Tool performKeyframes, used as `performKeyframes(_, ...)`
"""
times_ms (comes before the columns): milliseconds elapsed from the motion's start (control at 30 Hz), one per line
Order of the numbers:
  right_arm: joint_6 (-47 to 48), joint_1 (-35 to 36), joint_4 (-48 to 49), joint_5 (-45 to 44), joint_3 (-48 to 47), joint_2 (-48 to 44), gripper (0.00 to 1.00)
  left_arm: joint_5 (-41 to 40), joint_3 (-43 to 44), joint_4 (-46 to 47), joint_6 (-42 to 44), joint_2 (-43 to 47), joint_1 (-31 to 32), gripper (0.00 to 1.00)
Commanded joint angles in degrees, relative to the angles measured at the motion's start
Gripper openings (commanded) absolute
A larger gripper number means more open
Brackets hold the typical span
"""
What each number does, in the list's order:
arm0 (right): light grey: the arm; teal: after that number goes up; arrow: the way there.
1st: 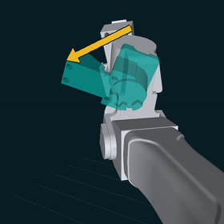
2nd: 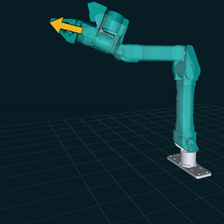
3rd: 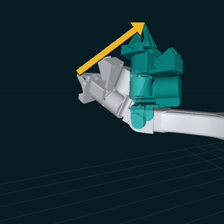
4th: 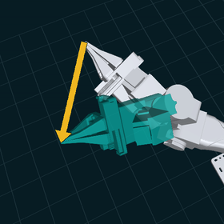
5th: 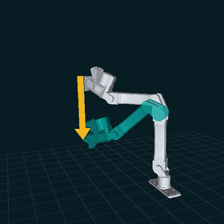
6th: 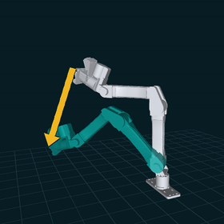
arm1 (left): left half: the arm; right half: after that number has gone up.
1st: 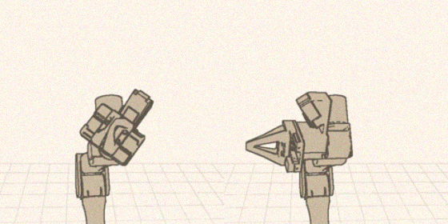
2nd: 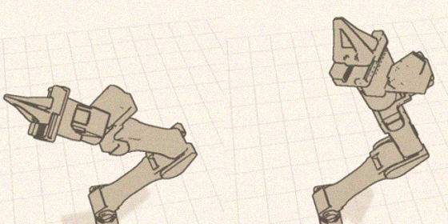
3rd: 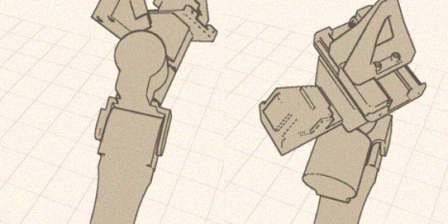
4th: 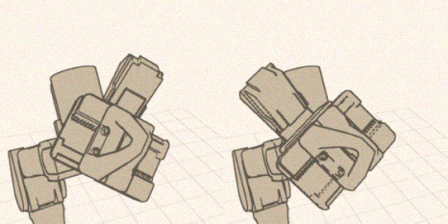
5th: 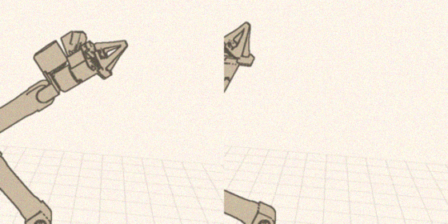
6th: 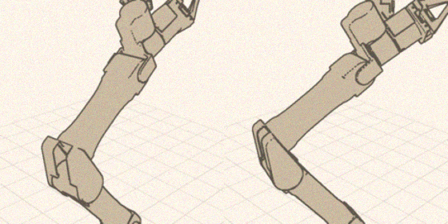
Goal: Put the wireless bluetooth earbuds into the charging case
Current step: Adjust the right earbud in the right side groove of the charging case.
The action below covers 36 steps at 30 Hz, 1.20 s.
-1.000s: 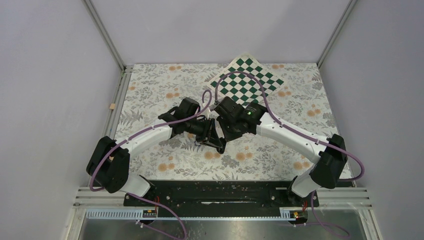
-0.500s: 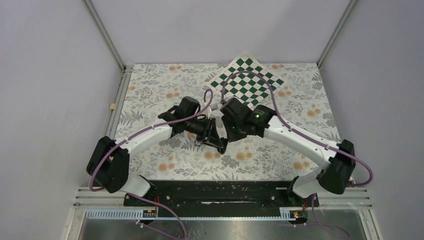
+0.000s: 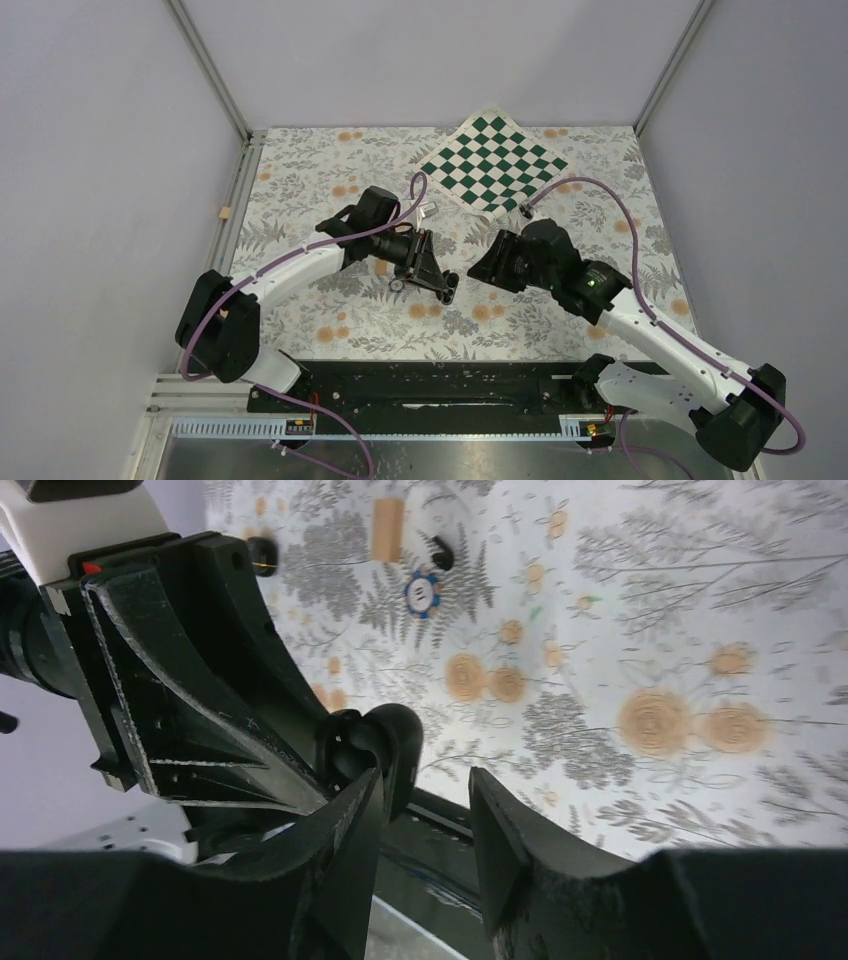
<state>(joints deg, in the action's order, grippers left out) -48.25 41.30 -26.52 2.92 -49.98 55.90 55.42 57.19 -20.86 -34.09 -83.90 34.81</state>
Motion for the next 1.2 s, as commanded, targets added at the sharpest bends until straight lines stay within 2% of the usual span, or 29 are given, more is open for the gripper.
performKeyframes(0,-10.63,0.09,14.88,5.71,5.37,-1.30,0.45,3.03,3.42,3.28,-0.74,-0.46,-0.35,0.00)
performKeyframes(467,-17.30,0.07,23.34,10.21,9.42,0.92,0.44,2.75,3.62,4.91,-2.39,-0.95,-0.36,0.00)
performKeyframes(1167,-17.60,0.04,22.08,9.69,11.68,-0.52,0.44,2.77,4.32,5.18,-2.47,-1.63,-0.35,0.00)
